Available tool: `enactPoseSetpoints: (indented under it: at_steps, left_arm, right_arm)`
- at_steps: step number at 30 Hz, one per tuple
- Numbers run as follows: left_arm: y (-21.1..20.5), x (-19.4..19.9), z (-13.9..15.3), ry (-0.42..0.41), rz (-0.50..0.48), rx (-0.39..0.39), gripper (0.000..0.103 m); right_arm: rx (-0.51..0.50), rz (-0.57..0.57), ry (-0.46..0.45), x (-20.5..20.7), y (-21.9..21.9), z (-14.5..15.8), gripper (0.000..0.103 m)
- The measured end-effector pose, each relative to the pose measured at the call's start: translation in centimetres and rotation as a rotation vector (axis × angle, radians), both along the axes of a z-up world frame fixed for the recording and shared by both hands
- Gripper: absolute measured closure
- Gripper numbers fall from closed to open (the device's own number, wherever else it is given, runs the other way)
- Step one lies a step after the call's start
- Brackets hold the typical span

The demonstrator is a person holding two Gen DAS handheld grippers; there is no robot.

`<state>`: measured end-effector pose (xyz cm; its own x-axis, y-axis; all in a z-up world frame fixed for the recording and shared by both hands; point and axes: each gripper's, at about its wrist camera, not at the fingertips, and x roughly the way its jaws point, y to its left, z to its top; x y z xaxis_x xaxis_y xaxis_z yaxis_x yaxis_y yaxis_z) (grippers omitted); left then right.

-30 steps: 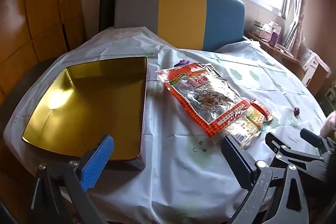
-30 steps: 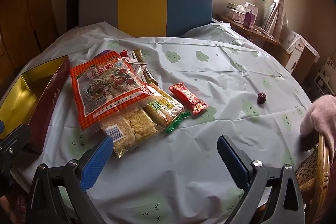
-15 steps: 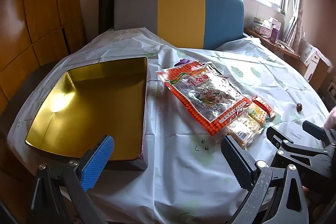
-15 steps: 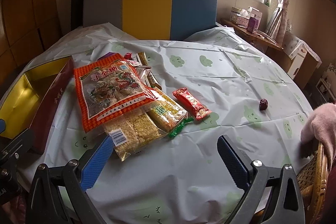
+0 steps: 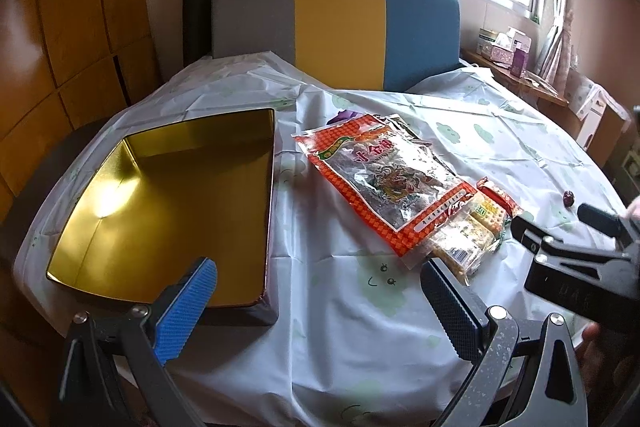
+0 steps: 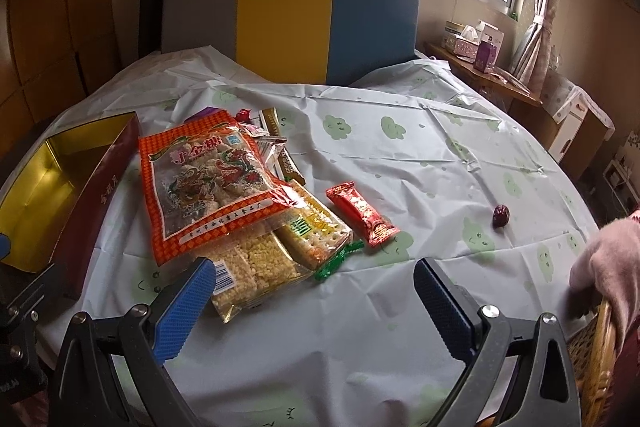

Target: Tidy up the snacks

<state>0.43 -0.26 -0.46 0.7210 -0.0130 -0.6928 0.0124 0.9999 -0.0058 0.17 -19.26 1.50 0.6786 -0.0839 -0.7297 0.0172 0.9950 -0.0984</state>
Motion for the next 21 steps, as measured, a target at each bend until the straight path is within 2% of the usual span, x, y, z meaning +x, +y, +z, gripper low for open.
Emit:
enactPoseSetpoints:
  at_steps: [11, 21]
  left_arm:
    - [0.3, -0.2, 0.3, -0.011, -0.004, -0.015, 0.001]
    - [-0.2, 0.0, 0.0, 0.006, -0.013, 0.001, 0.001]
  right_arm:
    - [-0.065, 0.083, -0.022, 2.3, -1.0, 2.9, 0.002]
    - [-0.134, 0.126, -0.054, 6.5, -4.2, 6.0, 0.002]
